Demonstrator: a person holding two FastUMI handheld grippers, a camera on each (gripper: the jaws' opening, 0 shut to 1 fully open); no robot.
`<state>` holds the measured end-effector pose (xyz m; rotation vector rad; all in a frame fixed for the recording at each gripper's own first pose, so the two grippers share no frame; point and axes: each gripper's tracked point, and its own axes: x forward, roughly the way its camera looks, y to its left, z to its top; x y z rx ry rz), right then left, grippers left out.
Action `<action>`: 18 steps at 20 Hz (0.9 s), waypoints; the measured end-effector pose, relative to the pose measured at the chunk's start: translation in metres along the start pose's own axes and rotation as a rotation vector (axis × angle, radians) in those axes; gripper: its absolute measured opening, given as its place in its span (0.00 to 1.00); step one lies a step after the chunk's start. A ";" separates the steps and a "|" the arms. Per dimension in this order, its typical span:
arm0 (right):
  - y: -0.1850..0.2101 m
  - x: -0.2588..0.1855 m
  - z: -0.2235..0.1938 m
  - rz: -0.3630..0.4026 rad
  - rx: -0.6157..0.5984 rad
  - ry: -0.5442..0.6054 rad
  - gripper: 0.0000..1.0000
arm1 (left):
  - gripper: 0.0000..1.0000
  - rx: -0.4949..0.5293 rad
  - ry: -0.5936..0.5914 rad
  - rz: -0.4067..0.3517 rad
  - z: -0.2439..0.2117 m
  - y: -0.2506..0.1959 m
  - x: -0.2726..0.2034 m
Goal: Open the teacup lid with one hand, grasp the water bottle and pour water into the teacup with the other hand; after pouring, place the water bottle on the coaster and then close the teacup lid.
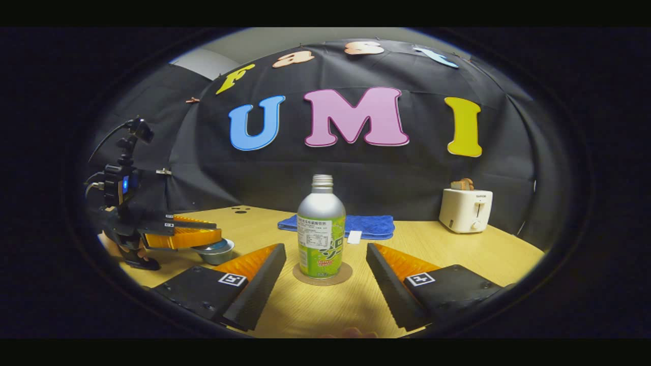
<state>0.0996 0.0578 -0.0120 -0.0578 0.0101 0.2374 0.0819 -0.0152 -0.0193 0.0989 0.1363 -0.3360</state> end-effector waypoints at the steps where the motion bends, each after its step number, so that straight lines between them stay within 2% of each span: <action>1: 0.001 -0.001 0.001 0.001 -0.011 -0.008 0.98 | 0.32 -0.008 0.009 0.007 -0.002 0.001 0.003; 14: 0.004 -0.001 0.002 0.006 -0.031 -0.009 0.98 | 0.34 0.008 0.048 0.027 -0.005 -0.001 0.009; 18: 0.005 -0.001 0.001 0.006 -0.032 -0.009 0.98 | 0.37 -0.005 0.031 0.039 -0.003 0.000 0.006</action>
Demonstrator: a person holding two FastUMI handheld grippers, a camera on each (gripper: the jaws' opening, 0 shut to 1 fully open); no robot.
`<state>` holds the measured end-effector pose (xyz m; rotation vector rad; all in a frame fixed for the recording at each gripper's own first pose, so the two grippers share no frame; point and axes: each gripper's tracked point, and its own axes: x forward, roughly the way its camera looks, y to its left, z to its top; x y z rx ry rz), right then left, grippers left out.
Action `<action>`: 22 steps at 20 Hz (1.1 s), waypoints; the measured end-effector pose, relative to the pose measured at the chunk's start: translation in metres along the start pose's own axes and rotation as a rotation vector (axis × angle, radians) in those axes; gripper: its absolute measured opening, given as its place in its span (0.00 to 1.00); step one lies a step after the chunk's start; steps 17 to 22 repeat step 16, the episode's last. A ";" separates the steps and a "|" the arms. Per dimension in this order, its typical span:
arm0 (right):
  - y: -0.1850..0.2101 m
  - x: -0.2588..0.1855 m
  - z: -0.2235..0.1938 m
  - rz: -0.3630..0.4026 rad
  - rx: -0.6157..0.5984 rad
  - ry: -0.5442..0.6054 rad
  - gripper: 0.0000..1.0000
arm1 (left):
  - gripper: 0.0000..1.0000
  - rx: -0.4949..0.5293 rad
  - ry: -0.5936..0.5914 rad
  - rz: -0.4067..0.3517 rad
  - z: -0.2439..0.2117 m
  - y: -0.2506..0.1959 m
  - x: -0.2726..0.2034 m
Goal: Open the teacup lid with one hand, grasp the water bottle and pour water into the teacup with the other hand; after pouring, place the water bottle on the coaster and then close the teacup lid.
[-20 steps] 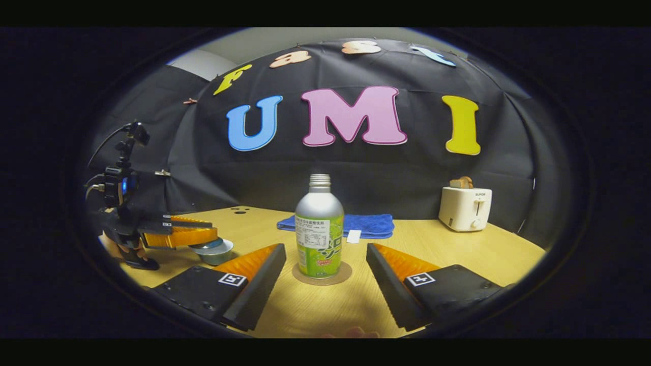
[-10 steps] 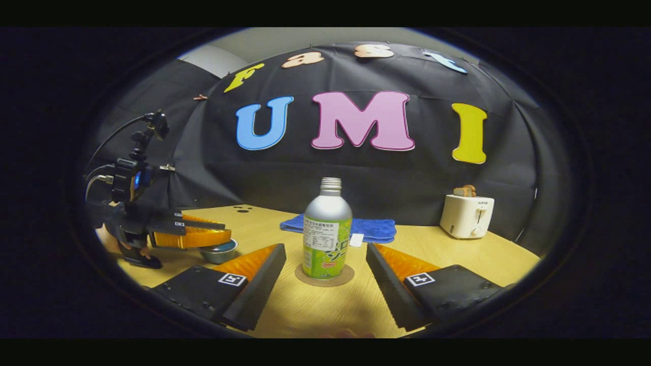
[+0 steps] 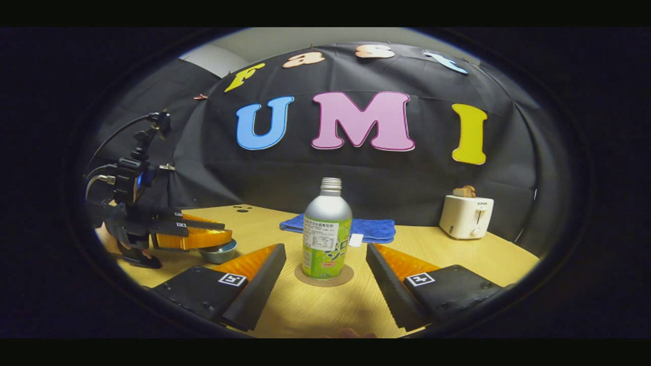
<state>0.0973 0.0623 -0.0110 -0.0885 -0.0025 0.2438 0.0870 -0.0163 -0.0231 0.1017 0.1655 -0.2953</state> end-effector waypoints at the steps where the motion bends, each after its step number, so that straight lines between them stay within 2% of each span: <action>1: -0.001 0.000 0.000 -0.001 0.000 0.000 0.98 | 0.37 -0.004 -0.008 0.004 0.001 0.000 -0.002; 4: -0.001 -0.002 -0.001 -0.002 0.001 0.002 0.98 | 0.40 -0.016 -0.071 0.053 0.010 0.006 -0.015; 5: -0.001 -0.002 0.000 -0.003 0.004 0.002 0.98 | 0.50 -0.024 -0.103 0.079 0.013 0.009 -0.021; 7: -0.003 -0.002 0.000 -0.008 0.017 0.003 0.98 | 0.58 -0.065 -0.167 0.108 0.018 0.011 -0.035; 10: -0.004 -0.006 -0.004 -0.012 0.079 0.011 0.98 | 0.63 -0.095 -0.175 0.136 0.016 0.007 -0.049; 12: -0.012 -0.010 -0.003 -0.051 0.084 0.007 0.98 | 0.68 -0.088 -0.176 0.151 0.017 -0.003 -0.052; 14: -0.017 -0.016 -0.003 -0.095 0.084 0.007 0.96 | 0.83 -0.095 -0.175 0.185 0.016 -0.008 -0.058; 15: -0.019 -0.019 -0.002 -0.115 0.084 0.005 0.98 | 0.90 -0.100 -0.170 0.231 0.015 -0.006 -0.061; 16: -0.021 -0.024 -0.002 -0.134 0.084 0.006 0.98 | 0.92 -0.104 -0.167 0.275 0.014 -0.003 -0.063; 22: -0.021 -0.024 -0.002 -0.134 0.084 0.006 0.98 | 0.92 -0.104 -0.167 0.275 0.014 -0.003 -0.063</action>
